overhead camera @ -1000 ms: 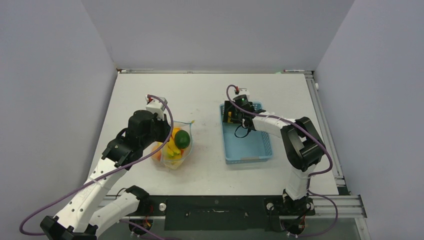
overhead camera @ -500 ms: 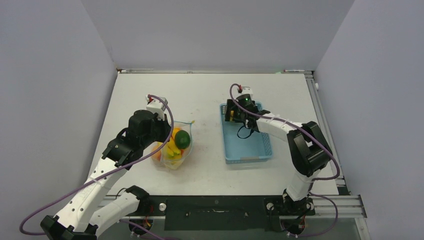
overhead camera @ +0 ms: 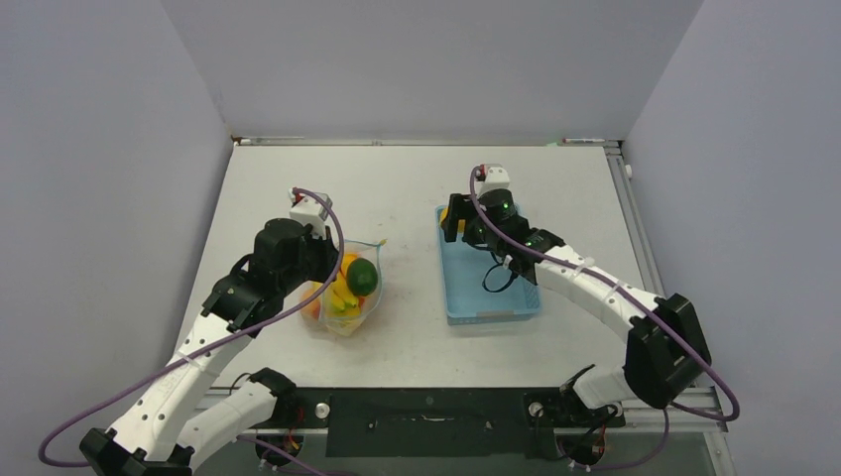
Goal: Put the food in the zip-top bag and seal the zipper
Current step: Pick up the fake fruit from the bin, then place the fake fruit in the zipper food storage bag.
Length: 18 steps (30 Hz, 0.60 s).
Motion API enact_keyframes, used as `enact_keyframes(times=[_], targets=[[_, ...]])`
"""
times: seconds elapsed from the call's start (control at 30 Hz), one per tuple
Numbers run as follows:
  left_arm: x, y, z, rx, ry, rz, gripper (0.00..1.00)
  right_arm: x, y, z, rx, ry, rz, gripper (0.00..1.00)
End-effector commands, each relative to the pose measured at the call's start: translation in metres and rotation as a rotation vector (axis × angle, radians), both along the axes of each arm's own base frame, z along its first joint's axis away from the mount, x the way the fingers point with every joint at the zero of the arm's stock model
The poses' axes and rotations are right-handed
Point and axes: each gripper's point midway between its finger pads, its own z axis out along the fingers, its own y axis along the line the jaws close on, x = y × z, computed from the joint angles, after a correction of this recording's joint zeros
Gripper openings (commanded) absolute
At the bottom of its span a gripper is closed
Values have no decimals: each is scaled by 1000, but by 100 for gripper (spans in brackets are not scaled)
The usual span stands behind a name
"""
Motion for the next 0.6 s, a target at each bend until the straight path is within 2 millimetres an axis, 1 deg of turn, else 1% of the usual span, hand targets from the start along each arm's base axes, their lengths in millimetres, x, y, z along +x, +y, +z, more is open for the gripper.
enact_keyframes(times=[0.0, 0.13, 0.3, 0.4, 0.57], targets=[[3, -1, 19, -24, -58, -5, 0, -25, 16, 46, 20, -103, 83, 42], [3, 0, 21, -26, -64, -2, 0, -49, 35, 72, 92, -145, 182, 42], [2, 2, 23, -27, -73, 6, 0, -83, 66, 98, 188, -175, 351, 43], [2, 2, 24, -29, -76, 8, 0, -102, 86, 106, 205, -180, 456, 44], [2, 3, 25, -30, -81, 12, 0, -127, 114, 108, 161, -199, 548, 43]])
